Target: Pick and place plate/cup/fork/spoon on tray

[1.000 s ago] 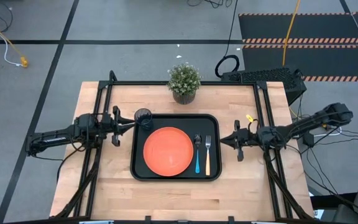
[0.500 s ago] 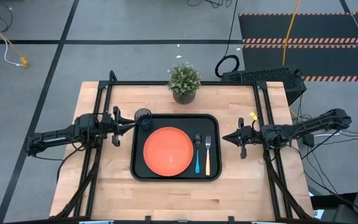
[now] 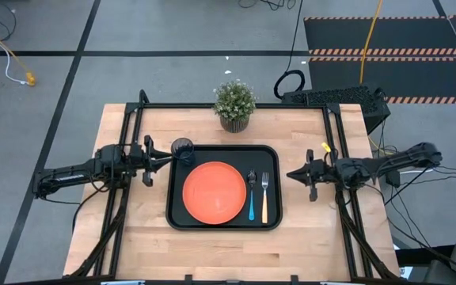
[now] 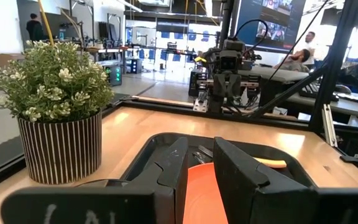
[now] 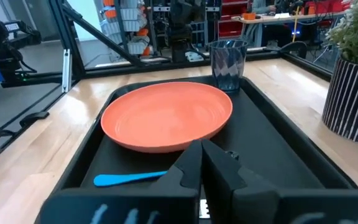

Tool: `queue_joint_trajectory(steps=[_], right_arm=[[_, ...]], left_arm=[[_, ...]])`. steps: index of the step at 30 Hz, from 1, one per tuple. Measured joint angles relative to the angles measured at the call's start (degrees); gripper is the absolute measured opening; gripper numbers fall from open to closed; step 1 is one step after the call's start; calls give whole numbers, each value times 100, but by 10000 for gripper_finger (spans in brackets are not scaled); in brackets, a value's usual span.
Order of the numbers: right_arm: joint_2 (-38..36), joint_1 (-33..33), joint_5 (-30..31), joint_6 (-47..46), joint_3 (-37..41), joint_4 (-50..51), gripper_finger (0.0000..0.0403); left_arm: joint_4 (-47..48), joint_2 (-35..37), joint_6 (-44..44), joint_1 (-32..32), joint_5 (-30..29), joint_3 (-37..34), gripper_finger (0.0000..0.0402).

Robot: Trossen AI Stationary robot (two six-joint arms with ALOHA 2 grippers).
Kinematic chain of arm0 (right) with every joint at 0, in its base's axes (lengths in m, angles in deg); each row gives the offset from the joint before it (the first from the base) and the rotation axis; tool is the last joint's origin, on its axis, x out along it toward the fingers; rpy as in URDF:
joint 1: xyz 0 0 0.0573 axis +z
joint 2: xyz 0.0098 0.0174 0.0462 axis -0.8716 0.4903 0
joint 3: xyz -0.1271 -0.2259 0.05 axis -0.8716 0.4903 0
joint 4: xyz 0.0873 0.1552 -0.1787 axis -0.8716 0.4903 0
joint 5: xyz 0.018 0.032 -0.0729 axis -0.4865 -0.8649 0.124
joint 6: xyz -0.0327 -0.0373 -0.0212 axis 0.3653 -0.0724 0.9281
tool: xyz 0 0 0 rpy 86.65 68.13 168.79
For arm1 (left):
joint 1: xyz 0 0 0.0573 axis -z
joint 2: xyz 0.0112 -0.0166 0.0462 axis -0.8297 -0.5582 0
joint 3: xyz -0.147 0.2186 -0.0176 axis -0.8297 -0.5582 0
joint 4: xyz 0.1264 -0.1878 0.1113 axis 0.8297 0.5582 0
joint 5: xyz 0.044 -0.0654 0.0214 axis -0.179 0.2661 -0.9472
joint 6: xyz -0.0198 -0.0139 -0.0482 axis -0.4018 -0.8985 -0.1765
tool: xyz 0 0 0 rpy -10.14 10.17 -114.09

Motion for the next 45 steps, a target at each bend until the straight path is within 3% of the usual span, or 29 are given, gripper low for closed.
queue_joint_trajectory(steps=[12,28,40,45], right_arm=[[-839,0,-9,77,0,432,0],[-887,0,-8,0,0,472,0],[-1070,0,-7,28,0,476,0],[-1070,1,-8,-5,0,481,0]], left_arm=[[35,2,-13,9,330,0,78],[-121,0,-257,49,323,4,78],[-92,2,-158,768,265,4,78],[-92,2,345,1138,-221,4,66]])
